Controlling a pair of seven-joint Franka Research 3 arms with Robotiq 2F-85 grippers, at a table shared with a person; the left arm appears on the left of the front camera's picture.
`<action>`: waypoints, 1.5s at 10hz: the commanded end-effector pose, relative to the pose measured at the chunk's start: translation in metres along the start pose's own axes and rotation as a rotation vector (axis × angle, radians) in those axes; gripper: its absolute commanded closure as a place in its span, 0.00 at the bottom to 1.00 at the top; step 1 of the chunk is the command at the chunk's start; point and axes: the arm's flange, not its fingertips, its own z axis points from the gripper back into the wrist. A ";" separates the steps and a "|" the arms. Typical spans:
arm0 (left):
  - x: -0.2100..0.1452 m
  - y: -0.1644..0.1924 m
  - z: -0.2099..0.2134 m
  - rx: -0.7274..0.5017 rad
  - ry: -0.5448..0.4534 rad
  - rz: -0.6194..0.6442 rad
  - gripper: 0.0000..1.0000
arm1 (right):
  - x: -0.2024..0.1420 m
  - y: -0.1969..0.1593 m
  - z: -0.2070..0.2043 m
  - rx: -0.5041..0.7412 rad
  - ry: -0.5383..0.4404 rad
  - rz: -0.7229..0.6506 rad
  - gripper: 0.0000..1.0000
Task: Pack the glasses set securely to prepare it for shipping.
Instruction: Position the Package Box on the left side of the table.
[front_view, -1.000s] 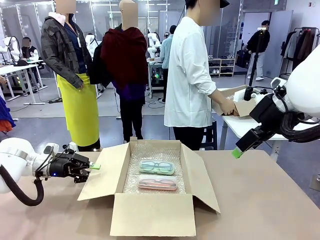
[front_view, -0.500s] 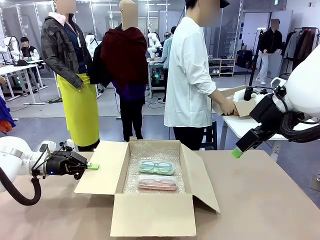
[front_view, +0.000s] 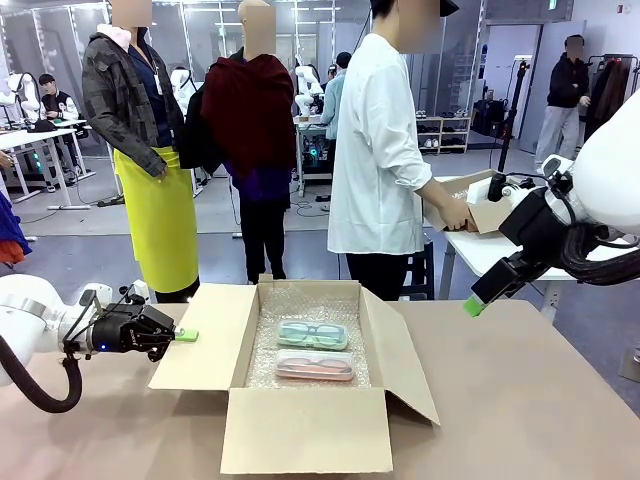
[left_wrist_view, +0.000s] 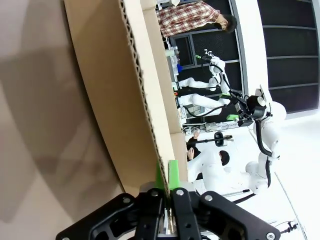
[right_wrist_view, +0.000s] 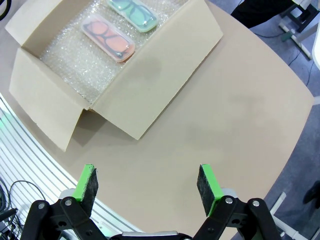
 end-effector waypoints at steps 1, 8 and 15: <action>0.000 -0.003 0.000 -0.004 -0.001 -0.005 1.00 | 0.000 0.000 -0.001 -0.011 -0.006 0.002 0.00; -0.038 0.006 0.125 0.017 0.062 -0.001 0.98 | 0.000 0.000 -0.001 -0.011 -0.006 0.002 0.00; -0.093 -0.010 0.354 0.075 -0.105 -0.041 0.98 | 0.000 0.000 -0.001 -0.011 -0.006 0.002 0.00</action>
